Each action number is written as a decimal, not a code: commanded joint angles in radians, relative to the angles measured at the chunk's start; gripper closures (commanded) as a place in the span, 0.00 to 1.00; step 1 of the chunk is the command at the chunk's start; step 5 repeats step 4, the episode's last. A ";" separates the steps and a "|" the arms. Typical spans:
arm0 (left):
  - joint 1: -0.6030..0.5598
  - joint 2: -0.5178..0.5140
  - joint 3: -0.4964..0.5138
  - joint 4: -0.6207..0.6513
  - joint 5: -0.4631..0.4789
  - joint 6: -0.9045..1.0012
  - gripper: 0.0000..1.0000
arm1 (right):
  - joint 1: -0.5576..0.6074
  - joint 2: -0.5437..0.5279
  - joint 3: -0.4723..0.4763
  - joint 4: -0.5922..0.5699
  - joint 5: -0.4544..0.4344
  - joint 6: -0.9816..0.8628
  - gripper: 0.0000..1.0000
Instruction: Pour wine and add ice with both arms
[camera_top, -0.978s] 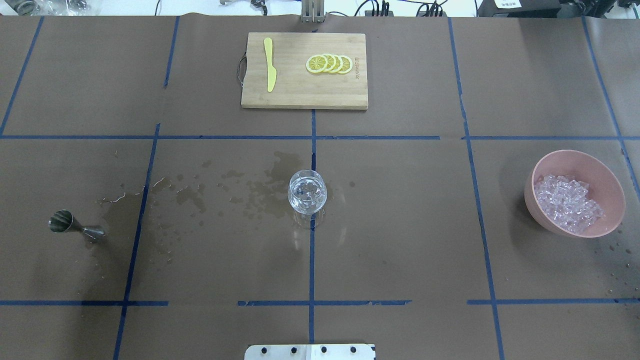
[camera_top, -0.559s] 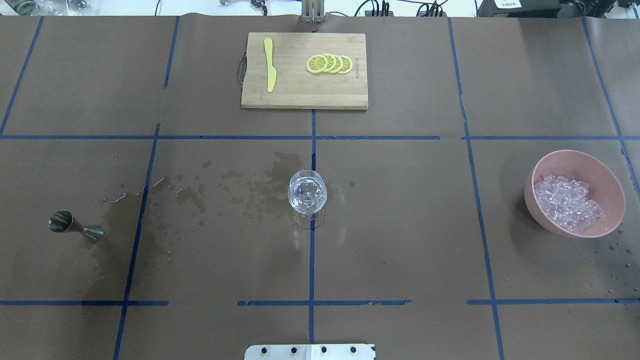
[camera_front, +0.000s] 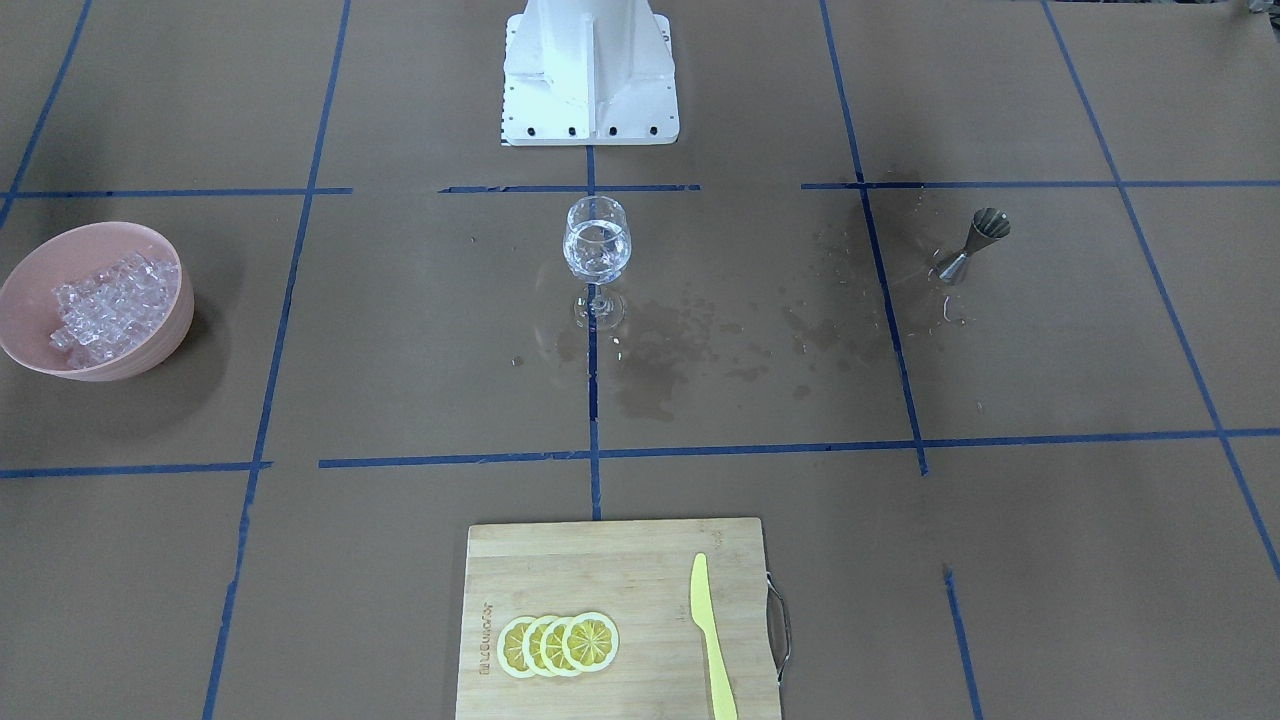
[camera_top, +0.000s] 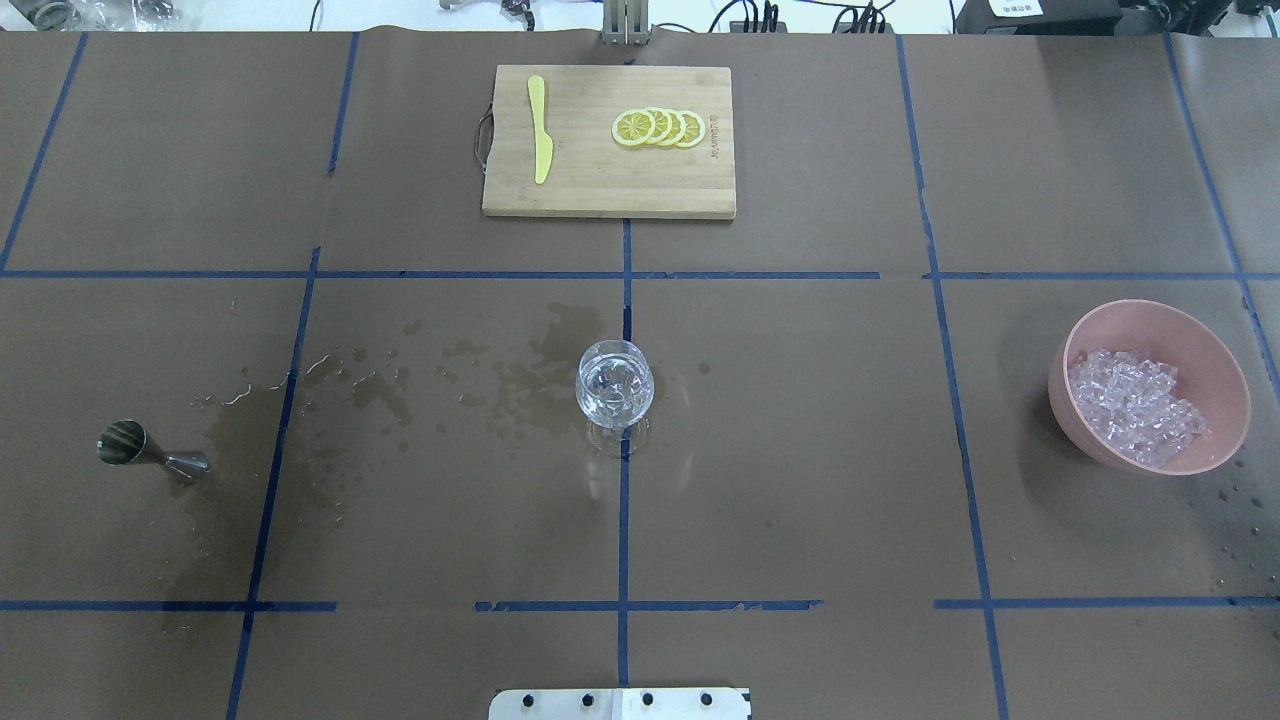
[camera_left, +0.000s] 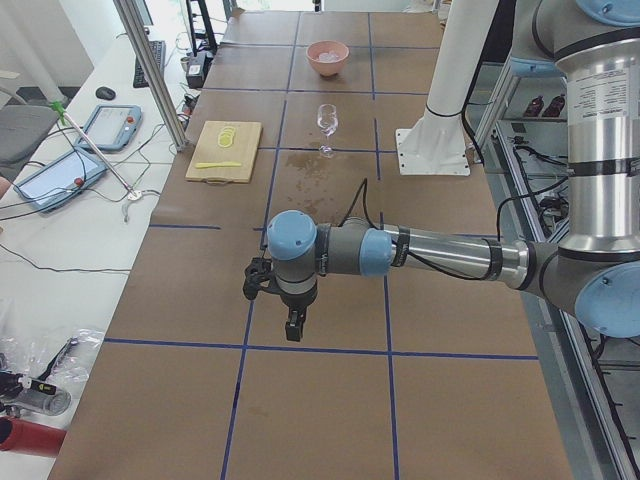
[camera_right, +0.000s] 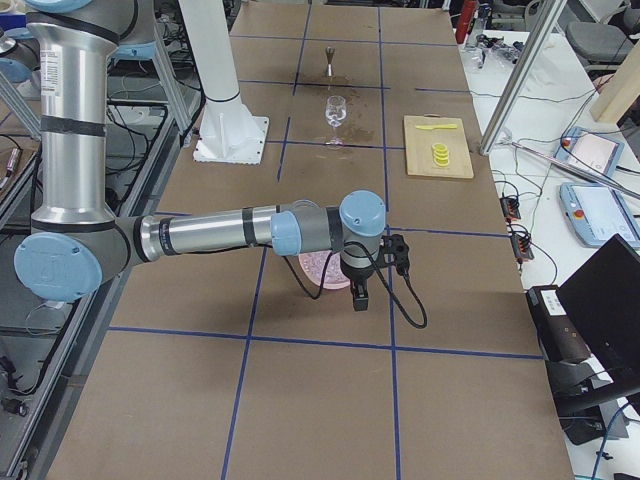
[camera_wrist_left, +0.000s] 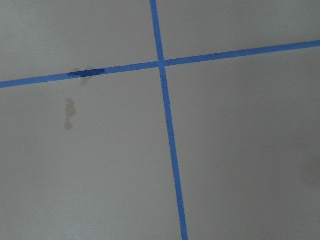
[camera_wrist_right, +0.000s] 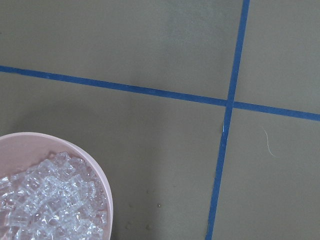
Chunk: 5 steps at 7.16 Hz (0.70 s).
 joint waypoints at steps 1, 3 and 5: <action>-0.013 -0.010 -0.008 0.012 0.008 0.006 0.00 | 0.000 -0.008 0.003 0.003 0.008 -0.001 0.00; -0.014 -0.006 -0.010 0.012 0.001 0.004 0.00 | 0.000 -0.007 0.003 0.009 0.009 0.013 0.00; -0.014 -0.003 -0.007 0.009 -0.002 0.000 0.00 | -0.002 -0.007 0.003 0.010 0.010 0.014 0.00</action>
